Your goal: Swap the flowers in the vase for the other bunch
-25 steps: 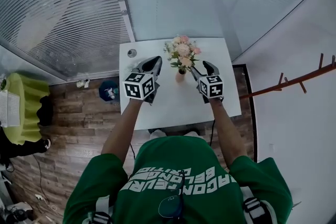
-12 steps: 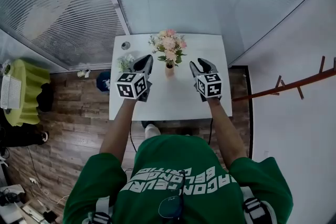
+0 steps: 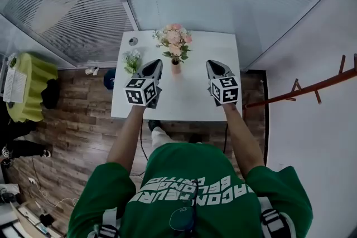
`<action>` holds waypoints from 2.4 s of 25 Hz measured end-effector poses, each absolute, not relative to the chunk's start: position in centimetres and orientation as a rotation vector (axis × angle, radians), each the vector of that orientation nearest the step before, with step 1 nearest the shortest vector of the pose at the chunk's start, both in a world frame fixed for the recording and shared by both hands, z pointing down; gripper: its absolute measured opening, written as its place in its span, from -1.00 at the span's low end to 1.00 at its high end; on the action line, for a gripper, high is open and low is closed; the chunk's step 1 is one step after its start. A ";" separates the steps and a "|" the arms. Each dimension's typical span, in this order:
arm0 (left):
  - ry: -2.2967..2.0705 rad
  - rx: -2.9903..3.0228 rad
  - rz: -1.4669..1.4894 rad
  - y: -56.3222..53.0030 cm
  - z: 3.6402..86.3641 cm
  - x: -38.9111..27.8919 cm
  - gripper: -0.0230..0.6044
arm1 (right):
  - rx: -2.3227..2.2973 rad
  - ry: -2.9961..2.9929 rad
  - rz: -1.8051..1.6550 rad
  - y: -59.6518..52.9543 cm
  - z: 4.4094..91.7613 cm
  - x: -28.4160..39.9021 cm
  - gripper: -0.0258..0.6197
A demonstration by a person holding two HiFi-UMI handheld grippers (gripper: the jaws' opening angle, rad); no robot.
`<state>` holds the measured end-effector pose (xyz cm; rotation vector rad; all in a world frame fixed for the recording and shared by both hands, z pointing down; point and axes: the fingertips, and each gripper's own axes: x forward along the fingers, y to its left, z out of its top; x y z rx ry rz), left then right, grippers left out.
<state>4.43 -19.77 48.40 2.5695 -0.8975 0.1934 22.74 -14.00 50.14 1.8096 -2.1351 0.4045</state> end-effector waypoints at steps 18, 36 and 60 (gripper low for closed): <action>-0.971 2.551 0.199 -15.3 48.7 3.8 -0.92 | 1.734 -2.222 0.378 -10.3 50.0 21.7 -0.88; -0.940 2.561 0.196 -15.2 48.5 4.5 -0.92 | 1.717 -2.244 0.382 -9.6 50.1 21.2 -0.88; -0.908 2.562 0.202 -14.8 48.8 4.6 -0.92 | 1.687 -2.240 0.371 -10.1 50.7 20.9 -0.88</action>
